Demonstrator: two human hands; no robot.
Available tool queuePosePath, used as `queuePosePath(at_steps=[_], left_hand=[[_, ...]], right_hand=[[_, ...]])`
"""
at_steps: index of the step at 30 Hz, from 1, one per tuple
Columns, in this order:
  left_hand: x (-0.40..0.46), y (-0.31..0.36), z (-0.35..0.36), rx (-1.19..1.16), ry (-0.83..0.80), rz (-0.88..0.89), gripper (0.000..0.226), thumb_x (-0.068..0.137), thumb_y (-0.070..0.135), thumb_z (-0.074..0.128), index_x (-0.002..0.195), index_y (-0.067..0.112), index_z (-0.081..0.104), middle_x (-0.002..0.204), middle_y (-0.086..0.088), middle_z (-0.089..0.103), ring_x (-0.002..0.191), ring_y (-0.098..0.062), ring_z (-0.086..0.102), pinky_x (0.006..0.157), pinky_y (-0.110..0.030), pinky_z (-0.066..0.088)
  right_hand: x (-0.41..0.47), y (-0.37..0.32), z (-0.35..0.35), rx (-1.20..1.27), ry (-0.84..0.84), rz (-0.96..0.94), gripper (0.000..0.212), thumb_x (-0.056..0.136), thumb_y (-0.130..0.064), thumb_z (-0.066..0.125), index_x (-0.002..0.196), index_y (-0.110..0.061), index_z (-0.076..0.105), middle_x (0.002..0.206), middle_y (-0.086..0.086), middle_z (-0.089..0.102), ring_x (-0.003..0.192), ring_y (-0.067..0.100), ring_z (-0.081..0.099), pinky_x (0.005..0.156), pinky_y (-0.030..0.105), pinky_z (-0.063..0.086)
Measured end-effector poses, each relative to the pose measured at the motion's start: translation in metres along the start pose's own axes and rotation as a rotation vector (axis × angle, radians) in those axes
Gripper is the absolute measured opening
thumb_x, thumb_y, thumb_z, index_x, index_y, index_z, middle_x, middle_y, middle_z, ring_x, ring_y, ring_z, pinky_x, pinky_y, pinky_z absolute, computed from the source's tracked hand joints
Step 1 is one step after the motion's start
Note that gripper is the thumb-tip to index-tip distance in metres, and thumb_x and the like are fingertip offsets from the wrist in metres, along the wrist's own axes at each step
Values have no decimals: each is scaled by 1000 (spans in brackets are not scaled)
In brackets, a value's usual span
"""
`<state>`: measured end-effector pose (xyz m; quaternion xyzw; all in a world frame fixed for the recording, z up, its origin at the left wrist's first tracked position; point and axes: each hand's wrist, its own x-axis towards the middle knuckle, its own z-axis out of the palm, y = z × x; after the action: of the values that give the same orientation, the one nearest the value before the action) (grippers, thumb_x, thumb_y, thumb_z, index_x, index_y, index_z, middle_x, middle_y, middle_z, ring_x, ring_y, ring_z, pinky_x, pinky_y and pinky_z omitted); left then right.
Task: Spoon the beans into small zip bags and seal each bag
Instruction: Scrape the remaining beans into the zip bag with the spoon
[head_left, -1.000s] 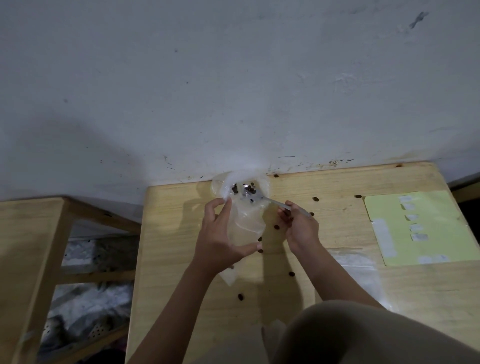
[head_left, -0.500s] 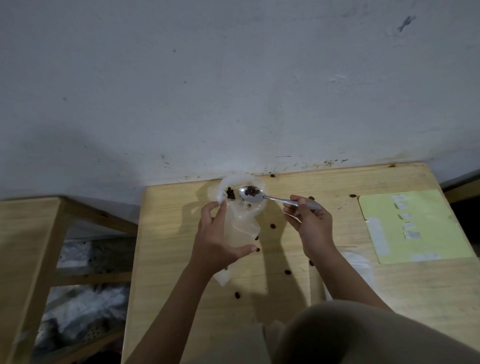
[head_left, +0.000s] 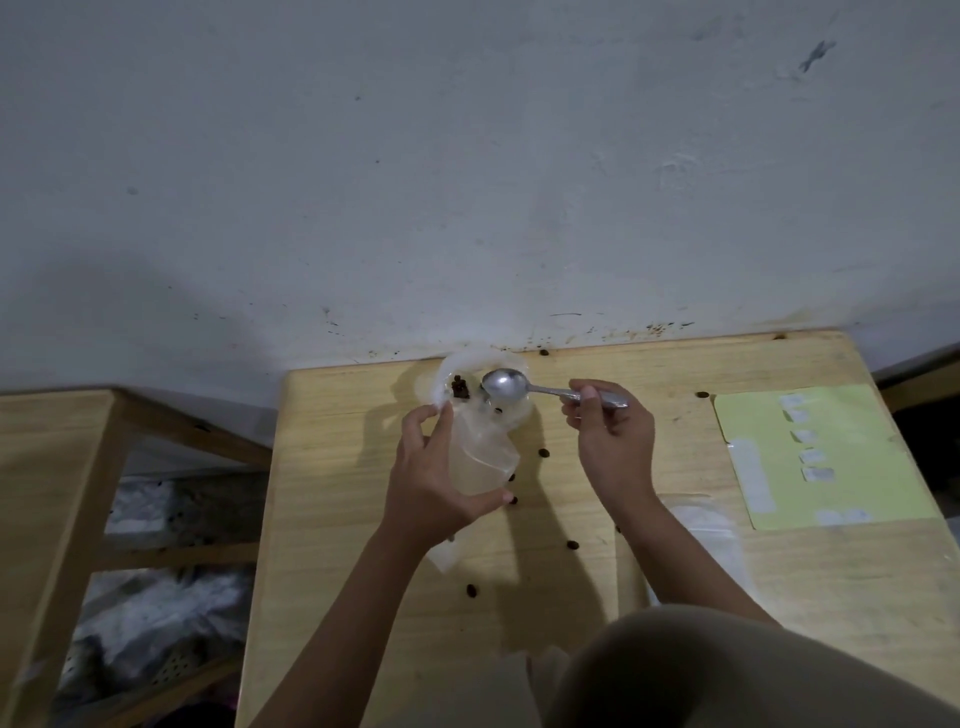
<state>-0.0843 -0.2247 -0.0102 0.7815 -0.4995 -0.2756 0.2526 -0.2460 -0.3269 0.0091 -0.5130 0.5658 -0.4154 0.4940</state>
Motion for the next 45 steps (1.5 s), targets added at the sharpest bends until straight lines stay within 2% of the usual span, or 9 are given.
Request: queuePosePath(at_steps=[4, 9, 13, 16, 18, 27, 34, 42, 45], left_hand=[[-3, -1, 3, 31, 28, 68, 123, 45, 73, 71, 145, 14, 30, 138, 1, 22, 125, -19, 37, 95, -40, 50], [-3, 1, 2, 5, 77, 148, 118, 47, 69, 74, 143, 17, 31, 137, 0, 24, 125, -21, 40, 93, -44, 51], [-1, 2, -2, -49, 49, 178, 117, 49, 68, 75, 144, 15, 32, 139, 1, 23, 128, -17, 34, 95, -45, 50], [0, 2, -5, -102, 18, 187, 118, 50, 66, 76, 144, 12, 31, 138, 6, 21, 130, -8, 30, 102, -25, 41], [0, 2, -7, -140, 2, 183, 116, 49, 64, 77, 144, 15, 31, 137, 11, 21, 130, -1, 28, 99, -9, 34], [3, 3, -9, -277, 0, 3, 113, 51, 42, 89, 145, 23, 30, 133, 20, 22, 120, -2, 34, 89, 3, 31], [2, 1, -10, -232, 24, -78, 118, 49, 44, 90, 146, 17, 30, 136, 17, 20, 127, -10, 33, 105, -31, 40], [2, -4, -1, -81, 34, -10, 127, 43, 67, 77, 147, 14, 26, 141, 2, 18, 132, -18, 27, 103, -29, 36], [3, -4, 0, -61, 30, -22, 125, 48, 60, 83, 148, 14, 24, 142, 3, 17, 132, -18, 26, 103, -30, 36]], right_hand=[[8, 12, 24, -234, -71, -18, 18, 95, -12, 50, 96, -9, 68, 81, 2, 67, 77, 17, 63, 62, 8, 43], [13, 17, 38, -308, -40, 25, 18, 95, -11, 50, 96, -5, 67, 77, 3, 65, 64, 5, 56, 56, 4, 38], [17, 27, 45, -95, 30, 284, 18, 93, -13, 52, 89, -11, 69, 84, 6, 70, 83, 21, 66, 77, 29, 53], [21, 34, 45, 235, 119, 643, 15, 93, -14, 55, 92, -9, 69, 88, 11, 71, 84, 25, 69, 75, 35, 58], [20, 36, 43, 350, 106, 718, 16, 94, -13, 55, 95, -7, 69, 89, 13, 70, 79, 23, 68, 73, 32, 58], [18, 39, 39, 435, 33, 679, 19, 96, -13, 51, 89, -10, 68, 84, 8, 68, 73, 16, 65, 77, 33, 57], [22, 29, 27, 420, 40, 628, 19, 96, -13, 51, 88, -9, 69, 81, 9, 67, 71, 16, 65, 66, 27, 55], [14, -2, -10, 326, -91, 369, 21, 96, -11, 50, 87, -8, 69, 81, 11, 64, 75, 17, 64, 75, 31, 59], [5, -8, -21, 268, -169, 256, 21, 96, -10, 50, 87, -8, 69, 83, 14, 66, 75, 17, 66, 74, 30, 58]])
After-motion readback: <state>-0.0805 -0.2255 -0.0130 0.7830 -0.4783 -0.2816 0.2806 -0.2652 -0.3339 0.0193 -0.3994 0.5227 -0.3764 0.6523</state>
